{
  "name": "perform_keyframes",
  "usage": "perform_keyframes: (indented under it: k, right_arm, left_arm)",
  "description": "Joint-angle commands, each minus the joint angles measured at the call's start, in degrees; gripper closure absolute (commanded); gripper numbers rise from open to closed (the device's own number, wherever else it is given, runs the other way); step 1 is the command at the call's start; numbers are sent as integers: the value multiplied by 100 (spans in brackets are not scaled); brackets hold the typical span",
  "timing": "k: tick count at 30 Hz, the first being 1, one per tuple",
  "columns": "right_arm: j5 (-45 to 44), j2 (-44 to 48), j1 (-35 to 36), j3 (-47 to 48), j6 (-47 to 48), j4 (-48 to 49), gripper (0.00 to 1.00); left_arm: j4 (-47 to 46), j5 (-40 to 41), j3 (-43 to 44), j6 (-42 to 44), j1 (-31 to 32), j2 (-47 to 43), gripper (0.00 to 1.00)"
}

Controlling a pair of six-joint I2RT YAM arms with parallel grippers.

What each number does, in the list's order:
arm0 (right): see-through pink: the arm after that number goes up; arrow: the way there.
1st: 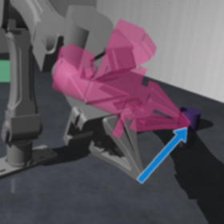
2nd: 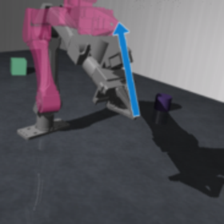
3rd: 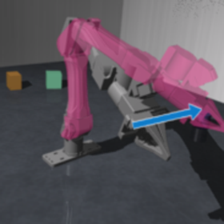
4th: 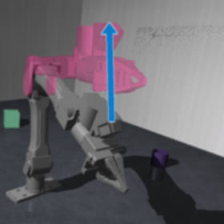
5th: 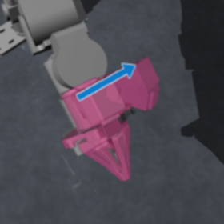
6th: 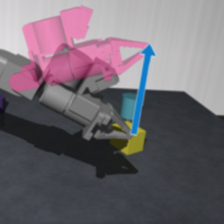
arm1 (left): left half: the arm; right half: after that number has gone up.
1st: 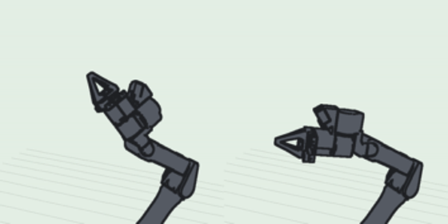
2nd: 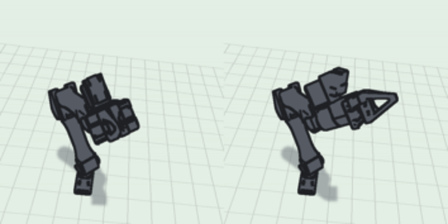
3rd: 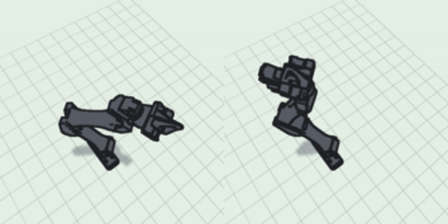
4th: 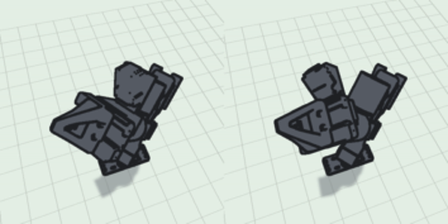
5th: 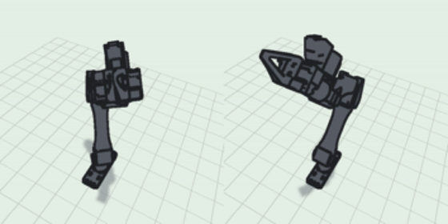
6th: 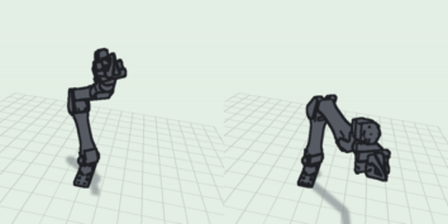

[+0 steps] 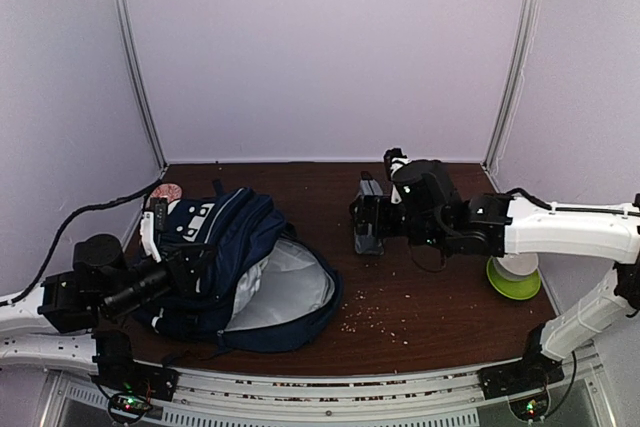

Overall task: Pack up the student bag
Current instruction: Adjust the student bag at the center of the board, then pick up the stationery from the center of the board.

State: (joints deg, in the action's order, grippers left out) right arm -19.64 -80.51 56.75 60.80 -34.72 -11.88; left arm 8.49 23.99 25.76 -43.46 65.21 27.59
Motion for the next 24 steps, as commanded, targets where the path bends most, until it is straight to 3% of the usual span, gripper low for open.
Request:
perform_keyframes:
  k: [1, 8, 13, 24]
  right_arm:
    - [-552, -262, -566, 225, 127, -611, 0]
    - [-258, -1459, -1040, 1183, 235, -1143, 0]
    - [193, -1964, -1421, 1304, 23, -870, 0]
    - [1172, -2689, -1940, 1686, -218, -497, 19]
  left_arm:
    - [-699, 165, 5, -10, 18, -278, 100]
    - [-628, 150, -46, -99, 18, -354, 100]
    - [-570, 175, -94, -131, 18, -454, 100]
    - [-583, 231, -224, -163, 18, -509, 100]
